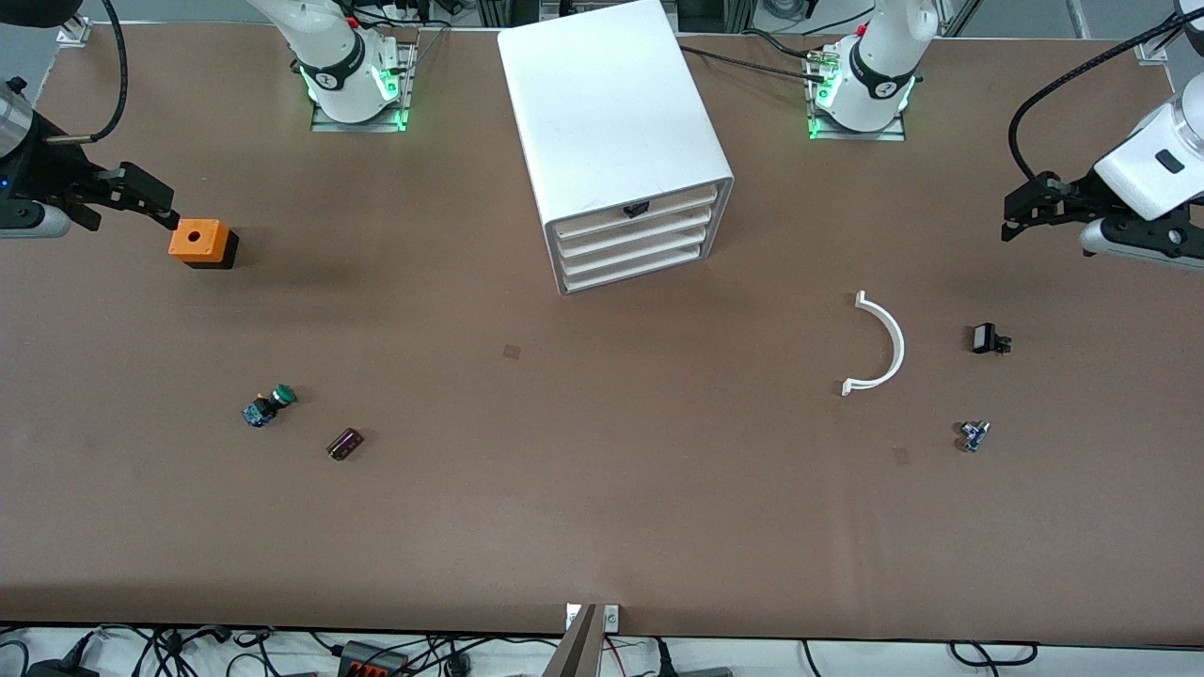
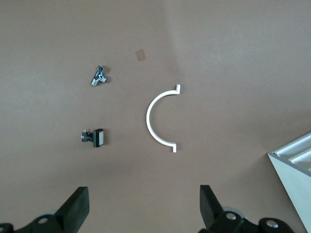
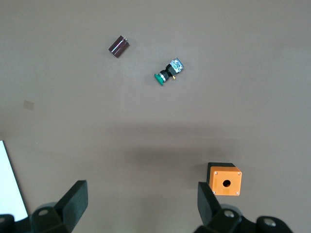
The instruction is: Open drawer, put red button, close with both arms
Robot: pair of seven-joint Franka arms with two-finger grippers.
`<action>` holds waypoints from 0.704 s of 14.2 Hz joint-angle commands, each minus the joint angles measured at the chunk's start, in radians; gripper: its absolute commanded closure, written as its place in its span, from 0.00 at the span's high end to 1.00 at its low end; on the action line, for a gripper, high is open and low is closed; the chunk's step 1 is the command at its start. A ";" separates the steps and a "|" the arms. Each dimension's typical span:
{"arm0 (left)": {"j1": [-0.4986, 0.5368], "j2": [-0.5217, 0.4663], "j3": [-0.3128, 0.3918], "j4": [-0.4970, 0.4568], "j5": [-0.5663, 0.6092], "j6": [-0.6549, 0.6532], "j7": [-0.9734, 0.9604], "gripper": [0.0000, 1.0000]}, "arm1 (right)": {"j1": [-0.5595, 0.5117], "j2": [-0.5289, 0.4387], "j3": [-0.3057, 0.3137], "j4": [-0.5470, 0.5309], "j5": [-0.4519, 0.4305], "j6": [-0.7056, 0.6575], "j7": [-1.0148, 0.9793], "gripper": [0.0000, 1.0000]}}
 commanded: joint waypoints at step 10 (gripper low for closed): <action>-0.022 0.069 0.003 0.098 0.019 -0.033 -0.022 1.00 | 0.004 -0.029 -0.001 -0.028 -0.016 0.002 -0.007 1.00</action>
